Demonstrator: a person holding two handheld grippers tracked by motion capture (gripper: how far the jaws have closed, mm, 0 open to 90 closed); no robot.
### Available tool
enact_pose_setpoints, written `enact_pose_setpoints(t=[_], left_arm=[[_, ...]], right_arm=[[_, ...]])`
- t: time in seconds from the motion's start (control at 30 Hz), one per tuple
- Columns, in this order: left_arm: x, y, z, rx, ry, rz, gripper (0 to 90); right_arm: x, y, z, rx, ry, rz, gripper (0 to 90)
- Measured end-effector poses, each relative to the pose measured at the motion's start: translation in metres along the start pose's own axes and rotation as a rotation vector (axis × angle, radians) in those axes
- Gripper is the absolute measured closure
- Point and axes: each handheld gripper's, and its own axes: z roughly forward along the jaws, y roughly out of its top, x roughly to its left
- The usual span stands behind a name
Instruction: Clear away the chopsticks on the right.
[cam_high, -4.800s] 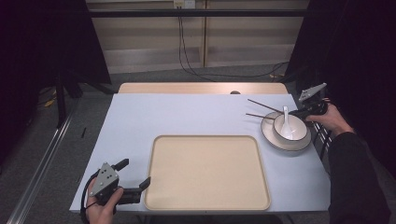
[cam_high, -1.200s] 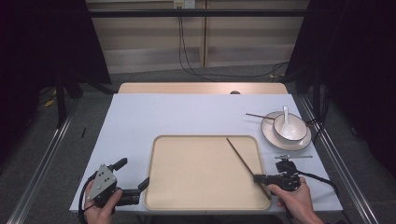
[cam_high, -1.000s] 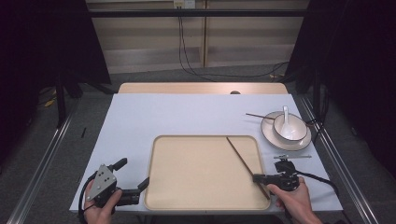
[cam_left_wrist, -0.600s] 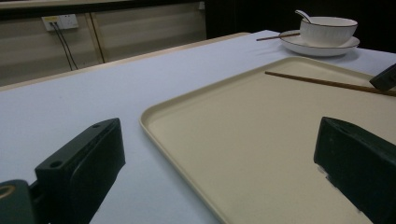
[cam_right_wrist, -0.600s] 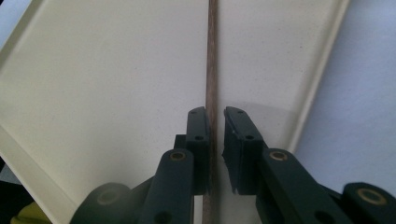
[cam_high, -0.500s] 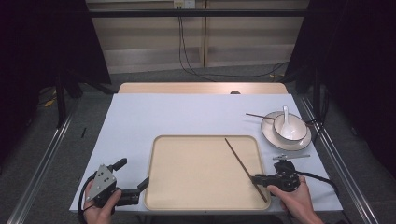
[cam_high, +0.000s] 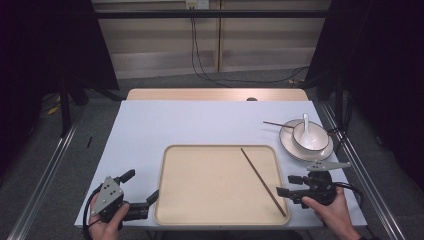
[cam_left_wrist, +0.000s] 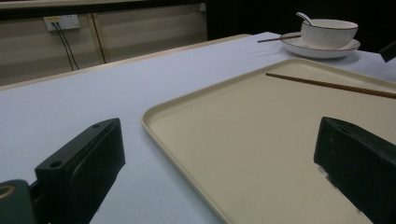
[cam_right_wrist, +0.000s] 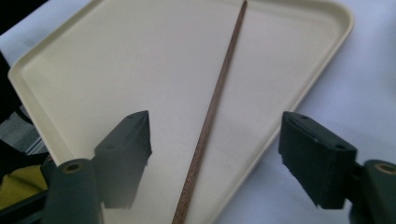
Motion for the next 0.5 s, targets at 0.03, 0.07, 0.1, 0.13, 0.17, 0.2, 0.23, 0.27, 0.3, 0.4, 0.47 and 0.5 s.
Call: enact_pose_setpoints(t=[0.03,0.07,0.1,0.13,0.17,0.2,0.23,0.27,0.3,0.4,0.47,0.5], left_arm=[[0.000,0.000,0.000,-0.001,-0.004,0.000,1.9],[0.000,0.000,0.000,0.003,0.005,0.002,1.9],[0.001,0.000,0.000,0.006,0.004,0.002,1.9],[0.001,0.000,0.000,0.006,0.004,0.002,1.9],[0.001,0.000,0.000,0.006,0.005,0.002,1.9],[0.001,0.000,0.000,0.006,0.006,0.002,1.9],[0.001,0.000,0.000,0.003,0.005,-0.001,1.9],[0.001,0.000,0.000,0.006,0.006,0.003,1.9],[0.001,0.000,0.000,0.005,0.008,0.001,1.9],[0.001,0.000,0.000,0.003,0.012,-0.004,1.9],[0.000,0.000,0.001,0.002,0.008,-0.008,1.9],[0.001,0.000,0.000,0.008,0.007,-0.001,1.9]], right_arm=[[-0.003,0.001,-0.005,-0.018,0.015,-0.008,17.9],[-0.006,0.003,-0.009,-0.022,0.028,-0.021,11.4],[-0.010,0.005,-0.013,-0.027,0.027,-0.037,9.1],[-0.014,0.006,-0.019,-0.038,0.021,-0.041,9.4],[-0.014,0.006,-0.019,-0.038,0.021,-0.041,9.4],[-0.026,0.006,-0.031,-0.083,0.034,-0.038,9.0],[-0.026,0.006,-0.031,-0.083,0.034,-0.038,9.0],[-0.032,0.007,-0.037,-0.105,0.037,-0.038,8.8],[-0.047,0.007,-0.049,-0.129,0.005,-0.028,8.0],[-0.070,0.008,-0.062,-0.141,-0.036,-0.034,8.0],[-0.076,0.009,-0.065,-0.133,-0.037,-0.024,8.1],[-0.093,0.009,-0.070,-0.140,-0.081,-0.021,9.5]])
